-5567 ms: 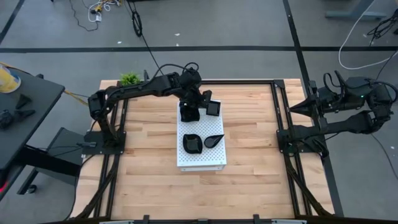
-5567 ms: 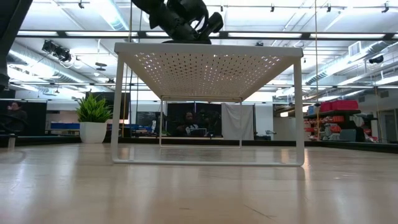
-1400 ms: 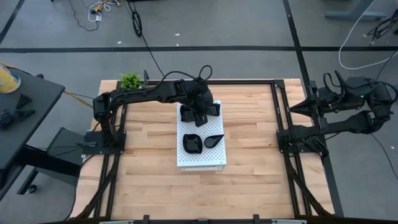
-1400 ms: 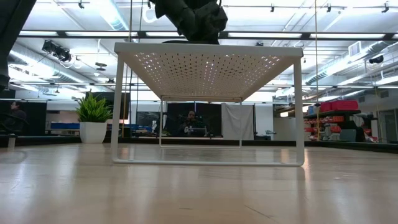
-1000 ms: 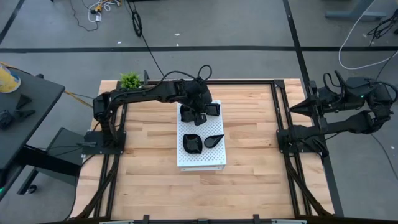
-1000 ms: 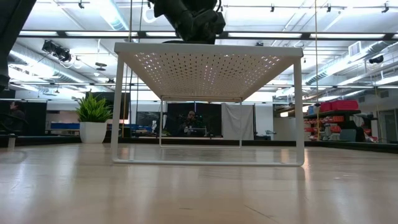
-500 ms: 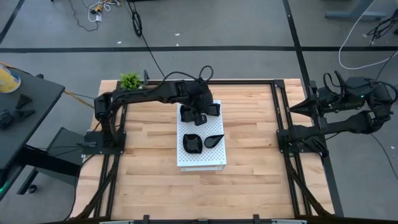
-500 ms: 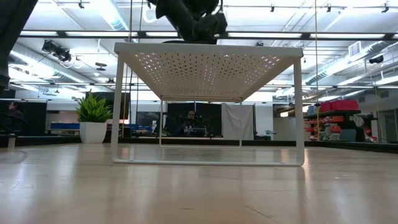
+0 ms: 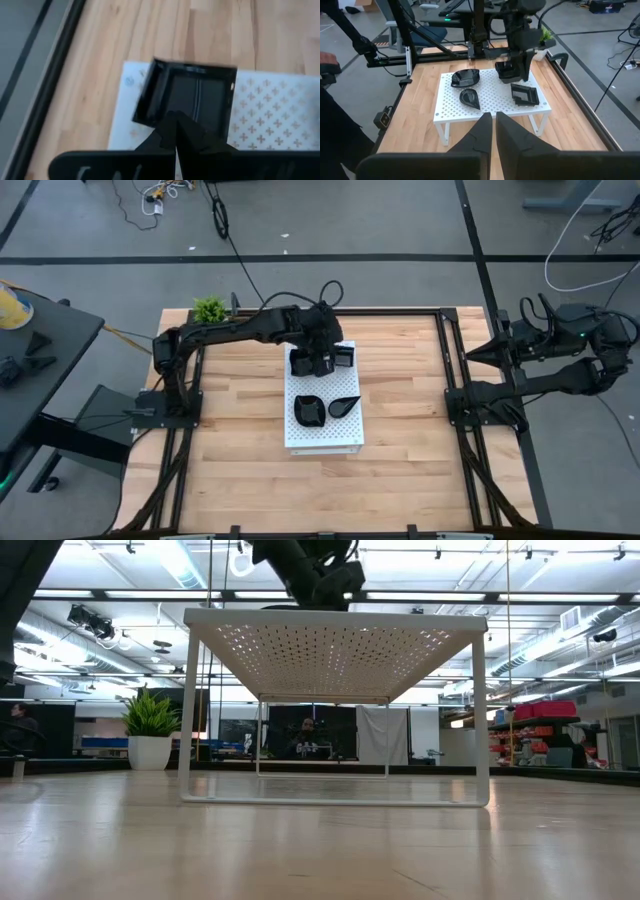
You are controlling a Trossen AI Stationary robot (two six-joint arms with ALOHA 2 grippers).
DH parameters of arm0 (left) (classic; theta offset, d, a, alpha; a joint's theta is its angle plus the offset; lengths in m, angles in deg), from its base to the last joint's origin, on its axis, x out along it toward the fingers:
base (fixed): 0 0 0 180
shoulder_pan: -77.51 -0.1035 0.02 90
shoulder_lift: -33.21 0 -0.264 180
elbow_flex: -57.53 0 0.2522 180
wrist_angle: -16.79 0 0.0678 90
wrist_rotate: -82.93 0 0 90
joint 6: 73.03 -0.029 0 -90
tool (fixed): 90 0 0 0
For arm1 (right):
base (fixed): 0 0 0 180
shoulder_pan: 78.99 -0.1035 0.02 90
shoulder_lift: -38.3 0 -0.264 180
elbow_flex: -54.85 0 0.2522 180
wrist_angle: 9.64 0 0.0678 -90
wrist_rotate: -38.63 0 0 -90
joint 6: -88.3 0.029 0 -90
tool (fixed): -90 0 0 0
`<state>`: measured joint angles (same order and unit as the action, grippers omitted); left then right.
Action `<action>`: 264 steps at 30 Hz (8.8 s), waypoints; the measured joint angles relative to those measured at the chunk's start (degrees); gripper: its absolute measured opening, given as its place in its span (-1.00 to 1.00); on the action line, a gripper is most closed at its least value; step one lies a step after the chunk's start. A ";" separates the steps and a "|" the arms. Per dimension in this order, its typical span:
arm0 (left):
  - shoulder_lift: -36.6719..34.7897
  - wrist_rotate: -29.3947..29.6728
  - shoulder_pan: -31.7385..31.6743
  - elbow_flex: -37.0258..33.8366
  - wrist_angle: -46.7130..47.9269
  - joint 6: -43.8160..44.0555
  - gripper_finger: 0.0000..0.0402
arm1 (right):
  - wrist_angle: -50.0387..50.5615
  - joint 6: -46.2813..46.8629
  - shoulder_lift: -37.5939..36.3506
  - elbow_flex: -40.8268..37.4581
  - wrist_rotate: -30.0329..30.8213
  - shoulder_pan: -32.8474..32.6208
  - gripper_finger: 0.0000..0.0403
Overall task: Pick & Place Mini shaped plates
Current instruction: Stack the black square plate on top of the other black square plate on the shelf, then return to Home Position
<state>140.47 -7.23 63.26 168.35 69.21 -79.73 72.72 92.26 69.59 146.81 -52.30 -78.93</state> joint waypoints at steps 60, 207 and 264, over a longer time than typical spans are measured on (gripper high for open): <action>4.80 -10.26 1.90 6.53 6.66 -0.18 -0.99 | 0.02 0.00 0.01 0.01 0.00 0.01 -0.86; 6.84 11.76 6.78 6.55 2.78 -18.16 -0.73 | 0.01 0.00 0.00 0.00 0.00 0.00 -0.86; 6.25 15.45 7.73 6.55 3.66 -20.98 -0.50 | 0.02 -0.01 0.00 0.01 0.00 0.01 -0.86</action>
<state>146.72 8.21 71.00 174.90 72.86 -100.71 72.74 92.25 69.59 146.81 -52.30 -78.92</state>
